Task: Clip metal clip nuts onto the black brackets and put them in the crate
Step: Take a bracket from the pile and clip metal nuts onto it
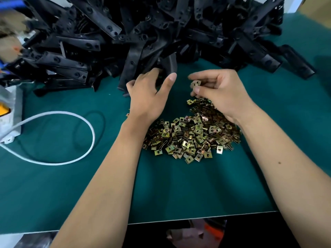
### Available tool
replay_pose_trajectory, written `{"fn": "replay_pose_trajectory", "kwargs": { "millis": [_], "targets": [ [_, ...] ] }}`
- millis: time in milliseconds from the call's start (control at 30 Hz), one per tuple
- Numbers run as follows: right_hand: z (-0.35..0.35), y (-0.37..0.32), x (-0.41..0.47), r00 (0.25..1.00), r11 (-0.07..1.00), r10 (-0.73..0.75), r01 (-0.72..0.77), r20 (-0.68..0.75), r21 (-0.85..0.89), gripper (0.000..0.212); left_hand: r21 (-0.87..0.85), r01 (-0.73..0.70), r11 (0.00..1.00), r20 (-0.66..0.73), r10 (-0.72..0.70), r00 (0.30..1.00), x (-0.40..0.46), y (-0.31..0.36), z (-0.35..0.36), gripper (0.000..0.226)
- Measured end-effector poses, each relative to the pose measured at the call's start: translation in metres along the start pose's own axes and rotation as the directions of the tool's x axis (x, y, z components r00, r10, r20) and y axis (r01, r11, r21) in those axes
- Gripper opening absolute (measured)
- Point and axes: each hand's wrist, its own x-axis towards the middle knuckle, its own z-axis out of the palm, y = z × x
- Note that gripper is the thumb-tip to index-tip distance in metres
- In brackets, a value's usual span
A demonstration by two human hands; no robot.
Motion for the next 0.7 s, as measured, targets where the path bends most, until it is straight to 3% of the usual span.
{"fn": "replay_pose_trajectory", "kwargs": {
  "millis": [267, 433, 533, 700],
  "targets": [
    [0.0059, 0.0019, -0.0002, 1.0, 0.999, 0.001, 0.0, -0.017, 0.052, 0.018, -0.046, -0.115, 0.992, -0.046, 0.113, 0.993, -0.0056, 0.0002, -0.0007, 0.053],
    [0.0077, 0.0019, -0.0004, 1.0, 0.999, 0.001, -0.001, 0.012, 0.032, 0.016, -0.228, -0.199, 0.953, -0.001, 0.204, 0.979, -0.0047, 0.0026, -0.0021, 0.039],
    [0.0085, 0.0033, -0.0001, 0.998, 0.996, -0.004, 0.008, 0.055, -0.084, 0.012, -0.306, -0.214, 0.928, 0.038, 0.237, 0.971, -0.007, 0.0026, 0.0001, 0.033],
    [0.0085, 0.0048, 0.0, 0.998, 0.961, 0.01, 0.008, 0.063, -0.275, 0.025, -0.314, -0.211, 0.926, 0.081, 0.247, 0.966, -0.0069, 0.0003, 0.0051, 0.033]
  ]
}}
